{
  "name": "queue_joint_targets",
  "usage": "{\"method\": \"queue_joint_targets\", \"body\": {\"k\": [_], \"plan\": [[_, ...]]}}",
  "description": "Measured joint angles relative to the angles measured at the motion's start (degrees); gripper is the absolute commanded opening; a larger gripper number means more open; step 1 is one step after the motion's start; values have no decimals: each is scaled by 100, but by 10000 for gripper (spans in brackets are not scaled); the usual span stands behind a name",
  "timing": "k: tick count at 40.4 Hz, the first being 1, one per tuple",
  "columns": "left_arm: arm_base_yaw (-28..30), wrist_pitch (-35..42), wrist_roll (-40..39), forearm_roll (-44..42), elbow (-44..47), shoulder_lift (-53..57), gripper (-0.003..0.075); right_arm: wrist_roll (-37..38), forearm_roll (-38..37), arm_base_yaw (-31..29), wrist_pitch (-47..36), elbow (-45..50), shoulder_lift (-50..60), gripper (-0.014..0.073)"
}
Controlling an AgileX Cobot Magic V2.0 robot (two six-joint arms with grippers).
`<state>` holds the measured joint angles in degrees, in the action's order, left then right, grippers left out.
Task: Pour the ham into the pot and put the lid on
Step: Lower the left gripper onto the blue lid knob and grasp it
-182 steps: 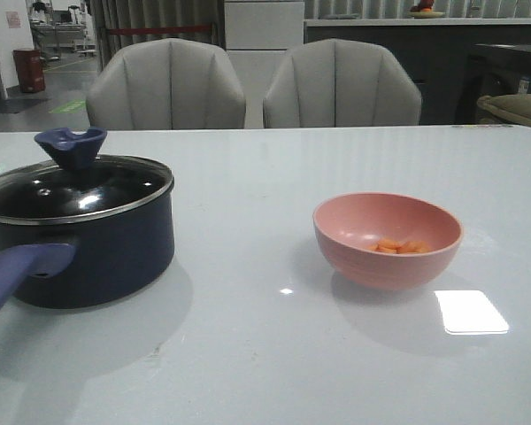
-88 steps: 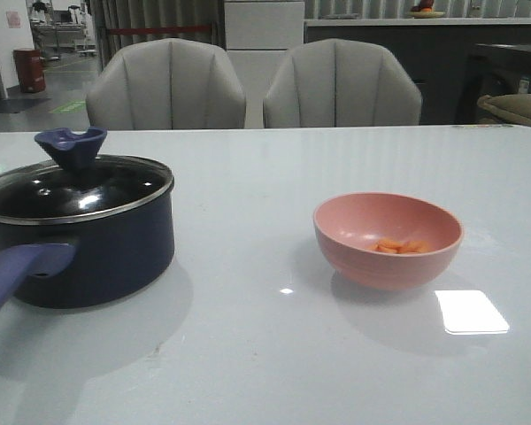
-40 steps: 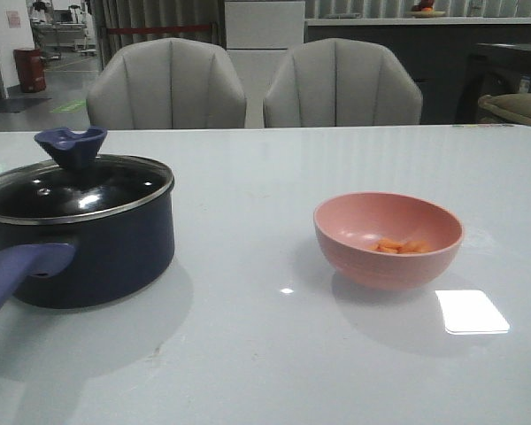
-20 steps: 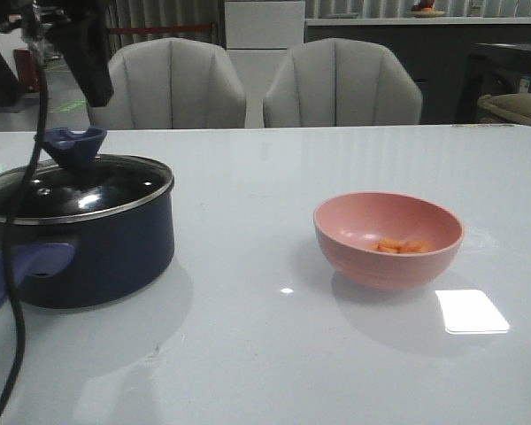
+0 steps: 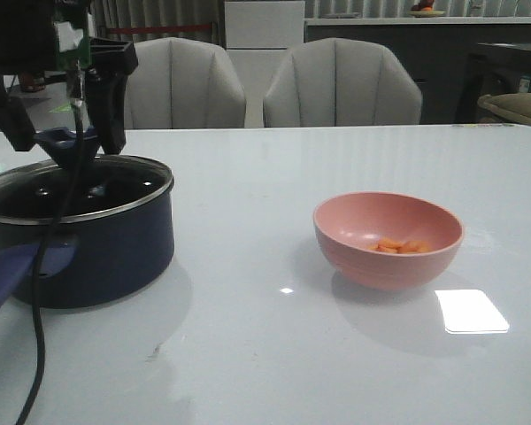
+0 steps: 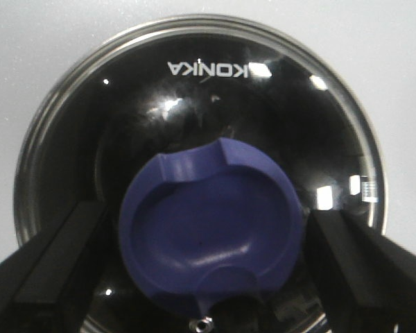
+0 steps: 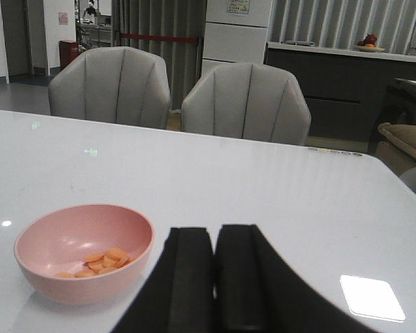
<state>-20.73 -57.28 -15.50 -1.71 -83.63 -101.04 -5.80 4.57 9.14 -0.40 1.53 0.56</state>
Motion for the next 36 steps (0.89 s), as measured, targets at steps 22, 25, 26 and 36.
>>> {"method": "queue_joint_targets", "body": {"k": [22,25,26,36], "plan": [[0,44,-4,-13,-34,-239,426,0,0,0,0,0,0,146],[0,44,-4,-13,-33,-239,426,0,0,0,0,0,0,146],[0,44,-4,-13,-33,-239,425,0,0,0,0,0,0,146],[0,68,-4,-13,-97,-265,425,0,0,0,0,0,0,146]]}}
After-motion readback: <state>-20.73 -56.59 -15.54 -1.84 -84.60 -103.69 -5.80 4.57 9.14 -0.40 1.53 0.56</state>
